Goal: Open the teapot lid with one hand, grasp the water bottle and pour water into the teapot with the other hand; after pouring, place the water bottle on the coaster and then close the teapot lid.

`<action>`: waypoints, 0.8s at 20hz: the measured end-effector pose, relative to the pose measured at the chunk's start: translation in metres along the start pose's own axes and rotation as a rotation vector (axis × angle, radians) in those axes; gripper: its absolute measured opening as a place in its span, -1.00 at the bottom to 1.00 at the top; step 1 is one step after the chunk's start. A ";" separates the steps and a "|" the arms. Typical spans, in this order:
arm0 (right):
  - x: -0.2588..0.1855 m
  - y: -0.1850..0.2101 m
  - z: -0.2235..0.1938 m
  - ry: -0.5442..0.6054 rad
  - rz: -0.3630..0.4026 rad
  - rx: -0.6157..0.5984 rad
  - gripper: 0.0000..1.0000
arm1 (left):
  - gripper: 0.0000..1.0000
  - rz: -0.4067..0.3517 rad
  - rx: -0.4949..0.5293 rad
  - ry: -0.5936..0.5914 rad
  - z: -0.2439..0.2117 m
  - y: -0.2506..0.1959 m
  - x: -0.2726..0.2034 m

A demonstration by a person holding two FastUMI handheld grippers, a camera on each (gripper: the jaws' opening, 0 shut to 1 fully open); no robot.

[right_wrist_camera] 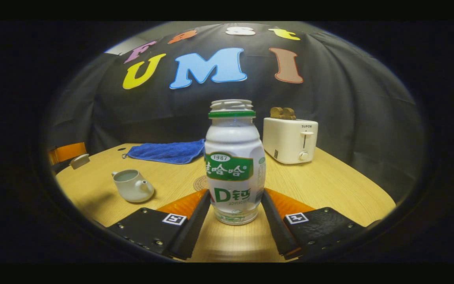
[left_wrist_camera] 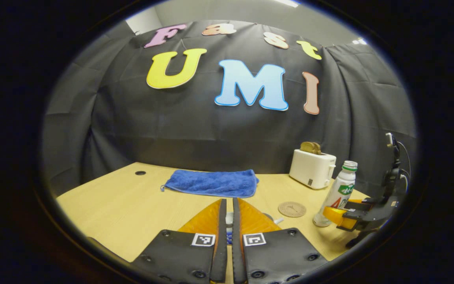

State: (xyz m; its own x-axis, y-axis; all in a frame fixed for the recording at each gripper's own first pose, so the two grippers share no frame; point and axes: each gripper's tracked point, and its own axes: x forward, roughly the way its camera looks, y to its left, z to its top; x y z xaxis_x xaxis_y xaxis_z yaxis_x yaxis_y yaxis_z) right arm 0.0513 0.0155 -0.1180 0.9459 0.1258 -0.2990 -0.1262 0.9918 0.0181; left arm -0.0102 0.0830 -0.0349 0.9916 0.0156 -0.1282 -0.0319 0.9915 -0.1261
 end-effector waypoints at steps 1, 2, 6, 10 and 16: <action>0.000 0.000 0.001 0.001 -0.005 -0.005 0.53 | -0.68 0.000 -0.002 0.000 0.000 0.001 -0.001; -0.001 0.000 0.001 0.000 -0.011 -0.017 0.53 | -0.68 0.000 -0.004 -0.001 -0.001 0.001 0.000; -0.003 -0.002 0.009 -0.015 -0.042 -0.095 0.53 | -0.68 -0.001 -0.013 -0.001 -0.003 0.006 -0.002; -0.004 -0.002 0.023 -0.035 -0.085 -0.223 0.53 | -0.68 0.001 -0.024 0.003 -0.007 0.014 -0.003; -0.005 0.004 0.043 -0.070 -0.141 -0.415 0.53 | -0.68 0.009 -0.035 0.004 -0.011 0.029 -0.009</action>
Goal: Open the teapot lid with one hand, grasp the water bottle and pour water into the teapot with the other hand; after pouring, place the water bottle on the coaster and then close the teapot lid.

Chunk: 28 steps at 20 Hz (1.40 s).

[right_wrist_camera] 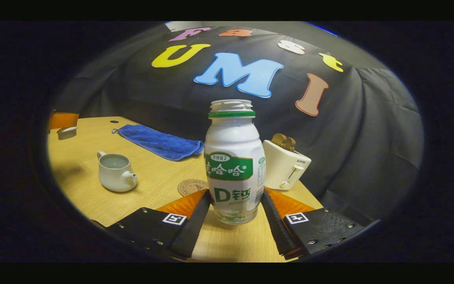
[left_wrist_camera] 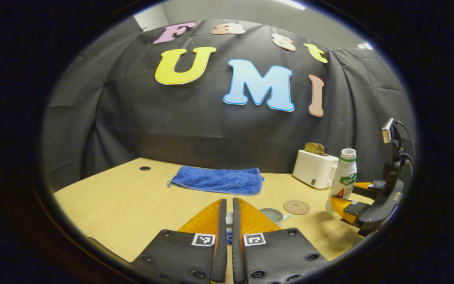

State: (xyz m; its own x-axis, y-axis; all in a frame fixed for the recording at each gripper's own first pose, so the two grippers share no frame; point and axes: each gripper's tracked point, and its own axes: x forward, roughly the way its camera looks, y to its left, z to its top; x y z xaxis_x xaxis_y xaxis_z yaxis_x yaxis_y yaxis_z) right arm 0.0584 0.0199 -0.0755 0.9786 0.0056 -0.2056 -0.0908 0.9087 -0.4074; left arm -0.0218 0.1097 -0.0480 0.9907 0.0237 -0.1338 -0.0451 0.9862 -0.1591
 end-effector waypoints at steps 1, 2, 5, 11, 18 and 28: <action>0.000 0.000 0.004 -0.006 -0.008 -0.032 0.53 | -0.68 0.001 0.000 0.000 -0.002 0.001 -0.001; 0.000 0.000 0.008 -0.013 -0.018 -0.070 0.53 | -0.68 0.002 -0.001 0.000 -0.001 0.003 -0.002; 0.002 0.002 0.017 -0.035 -0.037 -0.153 0.53 | -0.68 0.004 -0.001 0.001 -0.003 0.007 -0.005; 0.008 0.008 0.025 -0.052 -0.067 -0.323 0.53 | -0.68 0.009 -0.005 0.003 -0.002 0.011 -0.009; 0.017 0.020 0.023 -0.054 -0.083 -0.476 0.53 | -0.68 0.017 -0.012 0.004 -0.006 0.019 -0.012; 0.026 0.028 0.029 -0.088 -0.128 -0.707 0.53 | -0.68 0.026 -0.019 0.014 -0.011 0.026 -0.013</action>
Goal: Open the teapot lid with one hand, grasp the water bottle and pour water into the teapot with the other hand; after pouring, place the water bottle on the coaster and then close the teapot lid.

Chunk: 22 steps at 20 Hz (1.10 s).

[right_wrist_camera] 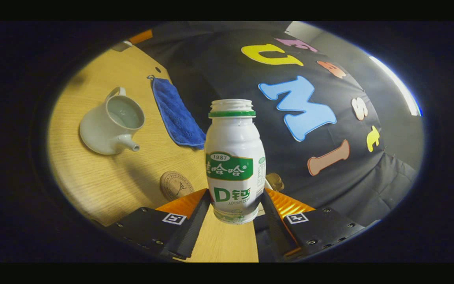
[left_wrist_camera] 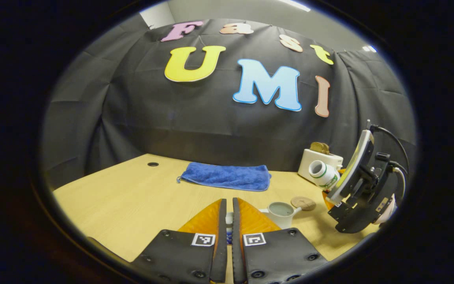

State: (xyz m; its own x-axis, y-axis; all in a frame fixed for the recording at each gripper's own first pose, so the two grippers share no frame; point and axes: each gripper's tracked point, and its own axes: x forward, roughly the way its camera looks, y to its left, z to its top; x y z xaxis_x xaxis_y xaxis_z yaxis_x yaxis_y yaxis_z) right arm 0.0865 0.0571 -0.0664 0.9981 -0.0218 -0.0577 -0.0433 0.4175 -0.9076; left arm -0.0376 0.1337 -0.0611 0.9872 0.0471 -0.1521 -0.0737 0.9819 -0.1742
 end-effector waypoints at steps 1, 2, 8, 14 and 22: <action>0.001 0.001 0.000 -0.005 0.001 -0.013 0.53 | -0.68 0.001 0.000 0.000 0.000 0.001 0.000; 0.001 0.001 0.001 -0.007 0.000 -0.025 0.53 | -0.68 0.003 -0.002 0.001 0.000 0.001 0.000; 0.011 -0.001 0.009 -0.030 -0.016 -0.118 0.53 | -0.68 0.015 -0.004 0.002 -0.002 0.007 -0.002; 0.011 0.001 0.015 -0.064 -0.025 -0.211 0.53 | -0.68 0.022 -0.008 0.008 -0.005 0.009 0.000; 0.013 -0.001 0.021 -0.107 -0.040 -0.305 0.53 | -0.68 0.025 -0.010 0.015 -0.008 0.008 -0.001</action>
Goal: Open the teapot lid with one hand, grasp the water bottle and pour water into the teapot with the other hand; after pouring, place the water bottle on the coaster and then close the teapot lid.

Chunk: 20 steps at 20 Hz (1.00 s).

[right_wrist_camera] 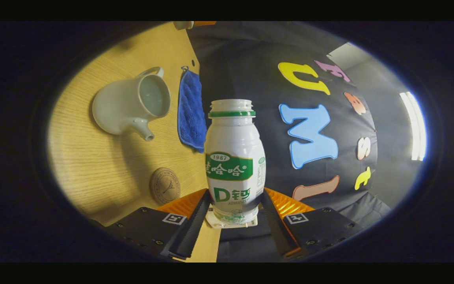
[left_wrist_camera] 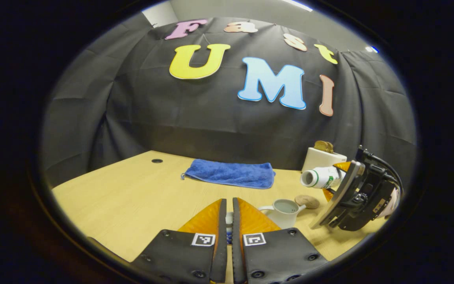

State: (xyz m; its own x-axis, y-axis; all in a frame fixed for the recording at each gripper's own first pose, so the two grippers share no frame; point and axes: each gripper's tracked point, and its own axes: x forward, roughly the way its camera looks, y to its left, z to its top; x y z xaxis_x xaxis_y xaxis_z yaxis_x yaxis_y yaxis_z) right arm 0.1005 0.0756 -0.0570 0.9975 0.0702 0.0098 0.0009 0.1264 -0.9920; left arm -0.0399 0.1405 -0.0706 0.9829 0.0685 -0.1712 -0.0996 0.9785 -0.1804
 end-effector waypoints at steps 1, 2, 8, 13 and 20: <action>0.000 -0.001 0.000 -0.004 -0.003 -0.011 0.53 | -0.68 0.001 0.000 0.001 0.000 0.000 0.001; 0.000 -0.002 0.001 -0.007 -0.007 -0.022 0.53 | -0.68 0.001 0.000 0.002 0.000 -0.001 0.001; 0.002 -0.008 0.002 -0.028 -0.020 -0.075 0.53 | -0.68 0.000 0.000 0.003 -0.001 -0.001 0.001; 0.003 -0.014 0.007 -0.046 -0.030 -0.105 0.53 | -0.68 -0.002 0.004 0.005 0.000 -0.002 0.000; 0.004 -0.021 0.012 -0.071 -0.043 -0.158 0.53 | -0.68 0.000 0.004 0.005 -0.001 -0.001 0.001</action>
State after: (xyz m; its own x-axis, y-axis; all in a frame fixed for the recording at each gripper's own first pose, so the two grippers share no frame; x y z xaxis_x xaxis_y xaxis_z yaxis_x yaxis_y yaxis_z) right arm 0.1034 0.0848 -0.0349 0.9888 0.1384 0.0557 0.0599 -0.0260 -0.9979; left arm -0.0393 0.1392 -0.0713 0.9821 0.0677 -0.1758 -0.0991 0.9793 -0.1766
